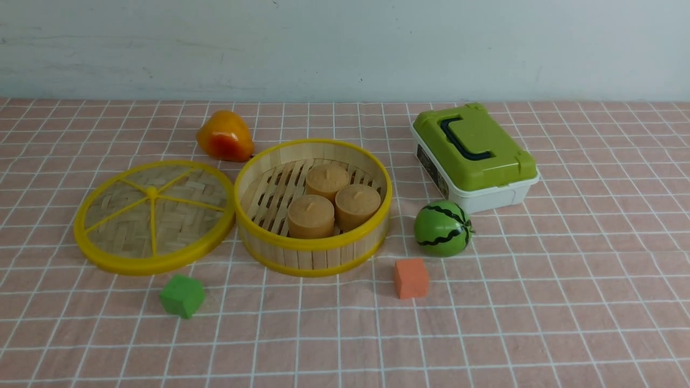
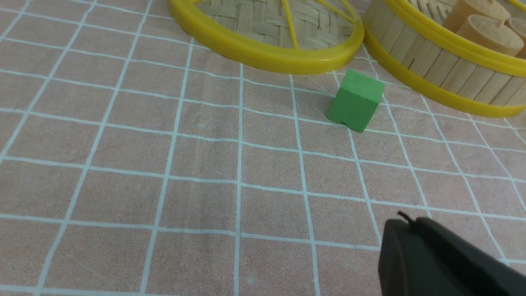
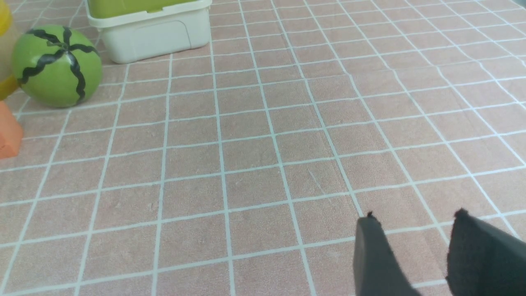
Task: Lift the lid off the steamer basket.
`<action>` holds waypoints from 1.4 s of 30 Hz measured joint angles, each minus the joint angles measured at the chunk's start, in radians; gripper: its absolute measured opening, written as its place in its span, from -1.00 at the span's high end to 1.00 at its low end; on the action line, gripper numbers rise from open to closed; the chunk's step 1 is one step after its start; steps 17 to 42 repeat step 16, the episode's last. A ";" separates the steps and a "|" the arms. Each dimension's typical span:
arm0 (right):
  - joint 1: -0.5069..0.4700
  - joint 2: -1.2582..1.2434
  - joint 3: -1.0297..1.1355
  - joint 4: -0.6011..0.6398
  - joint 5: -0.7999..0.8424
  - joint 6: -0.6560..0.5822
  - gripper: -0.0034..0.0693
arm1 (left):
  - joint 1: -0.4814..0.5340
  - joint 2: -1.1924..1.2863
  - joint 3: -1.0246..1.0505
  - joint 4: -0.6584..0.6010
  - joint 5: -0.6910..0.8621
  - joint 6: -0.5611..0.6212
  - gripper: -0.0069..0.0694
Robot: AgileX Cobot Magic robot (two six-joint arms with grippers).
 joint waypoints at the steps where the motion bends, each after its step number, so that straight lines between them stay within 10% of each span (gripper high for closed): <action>1: 0.000 0.000 0.000 0.000 0.000 0.000 0.24 | 0.000 0.000 0.000 0.000 0.000 0.000 0.80; 42: 0.000 0.000 0.000 0.000 0.000 0.000 0.24 | 0.000 0.000 0.000 0.000 0.000 0.000 0.76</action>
